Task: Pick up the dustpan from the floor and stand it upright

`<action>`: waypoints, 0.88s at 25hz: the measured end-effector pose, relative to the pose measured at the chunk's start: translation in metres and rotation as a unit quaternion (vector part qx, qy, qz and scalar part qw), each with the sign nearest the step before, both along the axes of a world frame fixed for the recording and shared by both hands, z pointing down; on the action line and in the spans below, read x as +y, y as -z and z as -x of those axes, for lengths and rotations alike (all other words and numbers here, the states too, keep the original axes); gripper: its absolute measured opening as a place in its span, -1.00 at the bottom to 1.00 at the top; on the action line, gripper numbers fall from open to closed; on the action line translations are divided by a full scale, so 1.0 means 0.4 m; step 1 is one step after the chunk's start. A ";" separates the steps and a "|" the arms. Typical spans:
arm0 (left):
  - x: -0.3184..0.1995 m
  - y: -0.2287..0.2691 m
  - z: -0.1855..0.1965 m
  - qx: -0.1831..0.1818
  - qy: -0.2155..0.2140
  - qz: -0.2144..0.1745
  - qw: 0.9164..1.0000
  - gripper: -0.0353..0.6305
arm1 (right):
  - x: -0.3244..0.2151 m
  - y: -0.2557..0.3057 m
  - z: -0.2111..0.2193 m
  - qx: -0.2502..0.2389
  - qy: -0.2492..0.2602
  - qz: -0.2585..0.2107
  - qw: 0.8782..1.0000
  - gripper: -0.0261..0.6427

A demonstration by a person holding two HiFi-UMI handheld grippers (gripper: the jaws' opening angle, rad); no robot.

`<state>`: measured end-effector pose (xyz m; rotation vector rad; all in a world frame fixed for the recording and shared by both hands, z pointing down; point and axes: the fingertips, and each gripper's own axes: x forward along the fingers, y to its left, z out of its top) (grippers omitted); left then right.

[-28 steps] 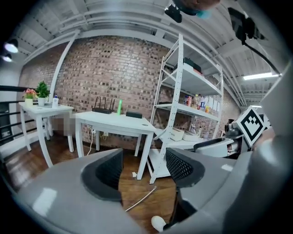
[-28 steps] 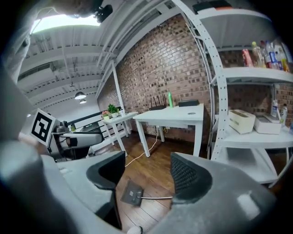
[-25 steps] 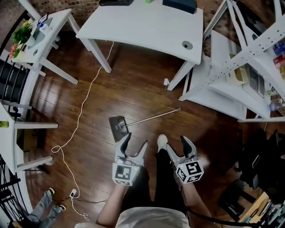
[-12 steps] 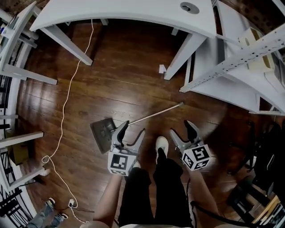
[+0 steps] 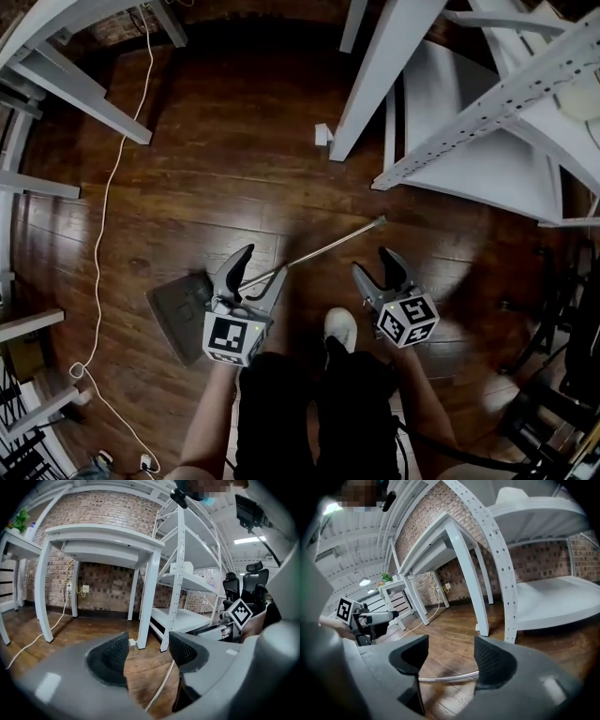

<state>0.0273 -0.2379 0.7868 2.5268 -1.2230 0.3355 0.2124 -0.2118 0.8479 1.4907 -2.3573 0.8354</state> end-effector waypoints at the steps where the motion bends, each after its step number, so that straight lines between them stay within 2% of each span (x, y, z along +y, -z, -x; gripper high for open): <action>1: -0.010 -0.031 -0.003 0.006 -0.002 0.001 1.000 -0.03 | -0.004 -0.042 -0.003 -0.006 0.004 0.003 1.000 -0.06; 6: -0.047 -0.145 -0.001 0.022 -0.005 -0.009 1.000 -0.04 | -0.026 -0.195 -0.008 -0.028 0.016 0.008 0.999 -0.06; 10: -0.057 -0.213 0.008 0.008 -0.009 -0.013 1.000 -0.05 | -0.040 -0.297 -0.017 -0.040 -0.004 0.016 0.999 -0.06; 15: -0.061 -0.212 0.030 -0.016 -0.035 -0.038 0.999 -0.05 | -0.048 -0.395 -0.025 -0.035 -0.013 0.025 0.999 -0.06; 19: -0.068 -0.183 0.040 -0.025 -0.048 -0.058 0.997 -0.05 | -0.063 -0.460 -0.035 -0.086 -0.055 0.059 0.993 -0.06; 22: -0.064 -0.170 0.031 -0.048 -0.067 -0.070 0.994 -0.05 | -0.078 -0.512 -0.056 -0.160 -0.112 0.093 0.976 -0.06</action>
